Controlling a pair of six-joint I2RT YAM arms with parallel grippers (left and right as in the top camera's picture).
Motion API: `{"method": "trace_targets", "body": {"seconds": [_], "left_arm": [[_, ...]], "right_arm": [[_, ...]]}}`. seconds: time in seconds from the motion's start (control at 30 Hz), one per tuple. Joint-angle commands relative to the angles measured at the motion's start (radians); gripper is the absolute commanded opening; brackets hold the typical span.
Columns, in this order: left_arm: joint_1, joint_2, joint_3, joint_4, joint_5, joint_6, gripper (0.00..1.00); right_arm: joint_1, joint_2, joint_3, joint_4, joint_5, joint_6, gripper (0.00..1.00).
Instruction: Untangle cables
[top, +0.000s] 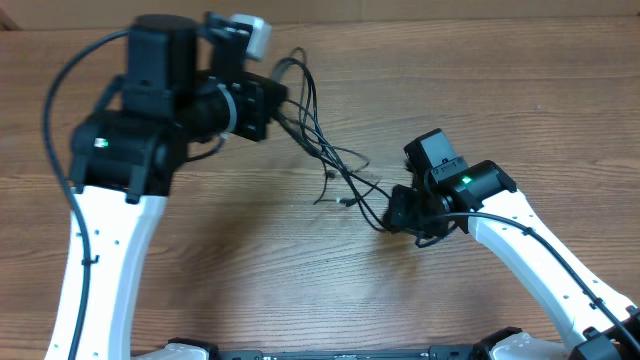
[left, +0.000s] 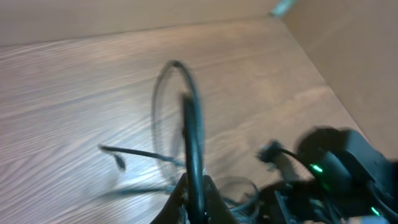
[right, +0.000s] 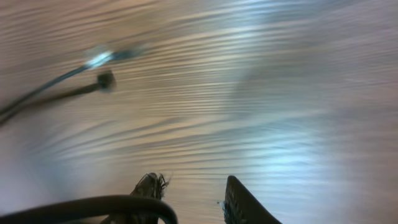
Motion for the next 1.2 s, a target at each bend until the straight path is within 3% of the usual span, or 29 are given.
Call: {"method": "trace_targets", "body": {"seconds": [0.0,0.3,0.5,0.67,0.8,1.0,1.17], "left_arm": [[0.114,-0.045,0.023,0.005,-0.019,0.023,0.04],[0.296,-0.045,0.023,-0.058,-0.017,0.054,0.04],[0.316,-0.045,0.023,-0.068,0.095,0.079,0.04],[0.272,-0.039,0.023,-0.072,0.301,0.188,0.04],[0.192,-0.023,0.023,-0.088,0.346,0.230,0.04],[0.053,0.013,0.023,-0.102,0.340,0.251,0.05],[-0.059,0.048,0.023,-0.106,0.239,0.250,0.04]], "right_arm": [[-0.015,0.000,-0.003,-0.068,0.330,0.068,0.30],[-0.193,0.000,-0.003,-0.107,0.393,0.074,0.32],[-0.302,0.000,-0.003,-0.094,0.294,0.023,0.44],[-0.295,0.000,-0.003,0.029,-0.043,-0.211,0.54],[-0.287,0.000,-0.003,0.141,-0.364,-0.339,0.57],[-0.287,0.000,-0.002,0.320,-0.707,-0.355,0.58],[-0.278,0.000,-0.002,0.393,-0.787,-0.350,0.58]]}}
